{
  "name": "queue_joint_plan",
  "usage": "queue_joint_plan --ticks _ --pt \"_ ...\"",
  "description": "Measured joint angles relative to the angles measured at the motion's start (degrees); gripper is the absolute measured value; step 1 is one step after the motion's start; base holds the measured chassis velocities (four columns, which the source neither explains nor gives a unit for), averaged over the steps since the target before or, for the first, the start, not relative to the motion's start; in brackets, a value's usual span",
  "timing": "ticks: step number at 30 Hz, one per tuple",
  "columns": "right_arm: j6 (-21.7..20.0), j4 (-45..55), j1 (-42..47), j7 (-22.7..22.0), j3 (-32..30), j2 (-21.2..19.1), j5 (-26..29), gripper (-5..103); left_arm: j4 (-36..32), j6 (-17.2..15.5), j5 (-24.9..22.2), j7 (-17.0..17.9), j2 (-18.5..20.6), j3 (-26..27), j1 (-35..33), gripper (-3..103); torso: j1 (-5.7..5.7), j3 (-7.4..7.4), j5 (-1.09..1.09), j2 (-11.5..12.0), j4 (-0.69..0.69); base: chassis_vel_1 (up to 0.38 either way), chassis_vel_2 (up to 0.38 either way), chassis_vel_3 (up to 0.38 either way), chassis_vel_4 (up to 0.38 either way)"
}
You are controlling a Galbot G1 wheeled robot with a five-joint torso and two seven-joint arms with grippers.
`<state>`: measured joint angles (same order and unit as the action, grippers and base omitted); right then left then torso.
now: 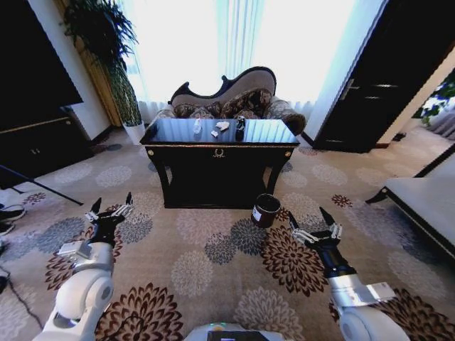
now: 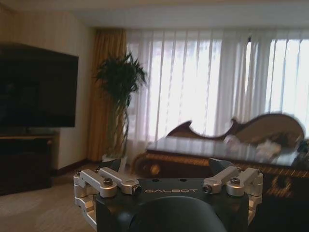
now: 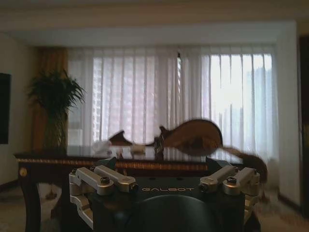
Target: Move to the front of the table and place the trash on the table into the trash bin.
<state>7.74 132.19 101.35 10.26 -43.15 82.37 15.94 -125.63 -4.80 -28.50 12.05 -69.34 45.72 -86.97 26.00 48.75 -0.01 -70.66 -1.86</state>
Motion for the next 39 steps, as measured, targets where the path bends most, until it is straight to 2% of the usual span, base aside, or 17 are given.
queue_joint_plan --ticks 3,4,7,8,10,11,13,14,20,21,22,23,25,26,27,34,39 --pt "0.61 -6.07 -2.52 -3.29 6.42 2.73 -3.66 100 6.16 0.0 5.68 -4.43 -4.38 0.44 2.08 100 0.01 0.0 -0.01 0.0 0.0 0.0 0.0 0.0 0.0" --pt "0.61 -6.07 -2.52 -3.29 6.42 2.73 -3.66 100 6.16 0.0 5.68 -4.43 -4.38 0.44 2.08 100 0.01 0.0 -0.01 0.0 0.0 0.0 0.0 0.0 0.0" --pt "1.31 -12.73 -5.25 -6.98 13.29 5.72 -7.63 100 12.92 0.0 11.9 -9.28 -9.23 0.92 4.4 100 0.0 0.0 0.0 0.0 0.0 0.0 0.0 0.0 0.0" --pt "1.31 -12.73 -5.25 -6.98 13.29 5.72 -7.63 100 12.92 0.0 11.9 -9.28 -9.23 0.92 4.4 100 0.0 0.0 0.0 0.0 0.0 0.0 0.0 0.0 0.0" --pt "2.74 -15.25 -6.22 -7.81 16.53 7.39 -8.78 100 16.74 0.0 15.46 -12.1 -11.94 1.13 5.71 100 0.01 0.01 0.07 0.01 0.02 0.0 0.0 0.0 0.0" --pt "4.27 -13.25 -5.04 -7.42 16.86 7.9 -8.09 100 19.02 -0.02 17.52 -13.61 -13.56 1.31 6.45 100 0.02 0.01 -0.05 0.01 0.03 0.0 0.0 0.0 0.0" --pt "5.01 -10.36 -3.57 -7.14 16.76 8.04 -7.52 100 19.95 -0.03 18.4 -14.35 -14.24 1.31 6.78 100 0.02 0.01 -0.09 0.01 -0.02 0.0 0.0 0.0 0.0" --pt "5.29 -8.38 -2.47 -6.96 16.58 8.0 -7.25 100 20.15 -0.02 18.66 -14.53 -14.41 1.37 6.89 100 0.01 0.0 0.03 0.0 -0.02 0.0 0.0 0.0 0.0" --pt "5.99 -3.56 0.21 -6.65 15.74 7.68 -7.16 100 19.73 0.54 18.47 -15.82 -14.49 1.84 6.48 100 0.01 0.0 -0.02 0.01 -0.02 0.0 0.0 0.0 0.0" --pt "6.01 -2.39 0.79 -6.64 15.6 7.69 -7.08 100 17.81 1.93 17.3 -17.74 -14.03 2.68 5.38 100 0.02 0.01 -0.08 0.01 -0.02 0.0 0.0 0.0 0.0" --pt "6.02 -1.05 1.49 -6.64 15.59 7.71 -7.0 100 14.56 4.28 15.31 -20.58 -13.03 4.28 3.66 100 0.01 0.01 0.03 0.0 0.01 0.0 0.0 0.0 0.0" --pt "6.01 0.07 2.15 -6.67 15.59 7.69 -6.95 100 11.94 6.17 13.63 -22.96 -12.27 5.47 2.19 100 0.01 0.0 0.05 0.0 0.02 0.0 0.0 0.0 0.0" --pt "6.01 1.12 2.69 -6.76 15.56 7.58 -6.87 100 10.32 7.35 12.54 -24.4 -11.78 6.21 1.36 100 0.0 -0.01 0.05 0.0 0.02 0.0 0.0 0.0 0.0" --pt "5.87 2.46 3.34 -7.02 15.45 7.33 -6.71 100 9.38 8.51 11.37 -26.04 -10.85 7.25 1.1 100 -0.02 -0.01 -0.04 -0.01 0.03 0.0 0.0 0.0 0.0" --pt "5.56 3.86 4.06 -7.37 15.06 6.91 -6.42 100 8.85 9.51 10.28 -26.95 -9.47 8.58 1.39 100 -0.01 -0.01 0.03 -0.01 0.0 0.0 0.0 0.0 0.0" --pt "5.17 6.81 5.44 -8.4 13.74 5.15 -5.58 100 9.75 11.44 9.1 -28.34 -7.59 10.52 2.21 100 0.0 0.0 -0.01 0.0 0.0 0.0 0.0 0.0 0.0" --pt "4.09 9.03 6.04 -9.35 13.81 4.94 -6.42 100 7.95 11.22 8.4 -28.5 -7.26 12.47 2.12 100 0.0 0.0 -0.01 0.0 0.0 0.0 0.0 0.0 0.0"
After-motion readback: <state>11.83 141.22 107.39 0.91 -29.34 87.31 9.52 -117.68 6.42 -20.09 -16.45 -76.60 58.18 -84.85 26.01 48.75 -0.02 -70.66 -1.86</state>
